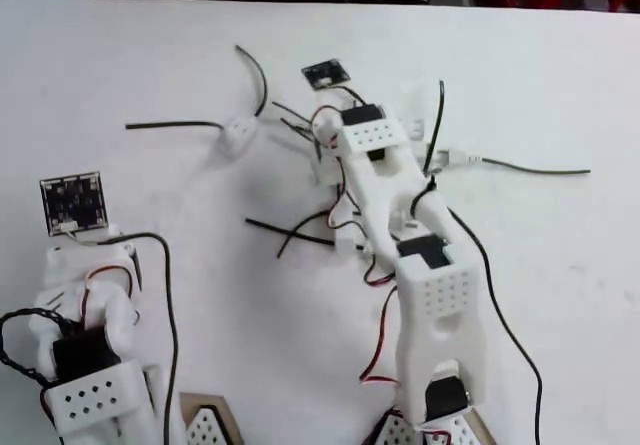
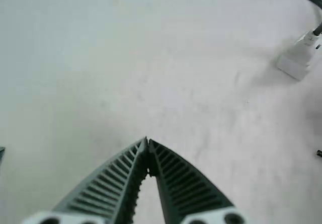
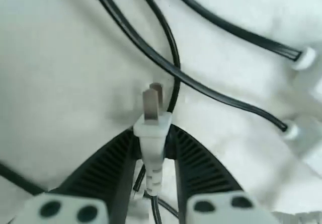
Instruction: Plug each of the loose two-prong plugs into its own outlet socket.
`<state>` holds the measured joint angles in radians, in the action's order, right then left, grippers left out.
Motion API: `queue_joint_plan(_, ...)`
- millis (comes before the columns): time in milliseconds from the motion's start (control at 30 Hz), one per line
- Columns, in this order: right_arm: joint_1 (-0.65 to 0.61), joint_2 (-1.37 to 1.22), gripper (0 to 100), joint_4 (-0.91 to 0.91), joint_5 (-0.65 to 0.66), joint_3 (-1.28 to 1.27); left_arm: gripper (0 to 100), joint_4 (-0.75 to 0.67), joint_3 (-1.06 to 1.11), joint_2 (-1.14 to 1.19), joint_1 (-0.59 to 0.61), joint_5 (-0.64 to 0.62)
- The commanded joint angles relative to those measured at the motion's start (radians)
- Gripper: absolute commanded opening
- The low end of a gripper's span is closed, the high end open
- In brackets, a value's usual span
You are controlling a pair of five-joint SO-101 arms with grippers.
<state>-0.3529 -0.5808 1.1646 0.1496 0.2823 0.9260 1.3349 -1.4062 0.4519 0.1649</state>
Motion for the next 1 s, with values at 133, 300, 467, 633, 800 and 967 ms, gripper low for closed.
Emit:
queue_joint_plan(133, 0.015, 0.309, 1.7, 0.150, -0.100, 0.006, 2, -0.021, -0.005, -0.010, -0.001, 0.000)
queue_joint_plan(300, 0.005, 0.456, 1.7, 0.234, -0.290, 0.006, 2, -0.021, -0.003, -0.010, -0.001, 0.000)
queue_joint_plan(467, 0.007, 0.544, 1.7, 0.298, -0.301, 0.005, 2, -0.021, -0.003, -0.010, -0.001, 0.000)
queue_joint_plan(633, -0.001, 0.553, 1.7, 0.351, -0.477, -0.025, 2, -0.021, -0.003, -0.010, -0.001, 0.000)
queue_joint_plan(800, -0.002, 0.547, 1.7, 0.329, -0.941, -0.038, 2, -0.021, -0.003, -0.010, -0.001, 0.000)
queue_joint_plan(967, 0.041, 0.545, 1.8, 0.326, -1.063, -0.040, 2, -0.021, -0.003, -0.010, -0.001, 0.000)
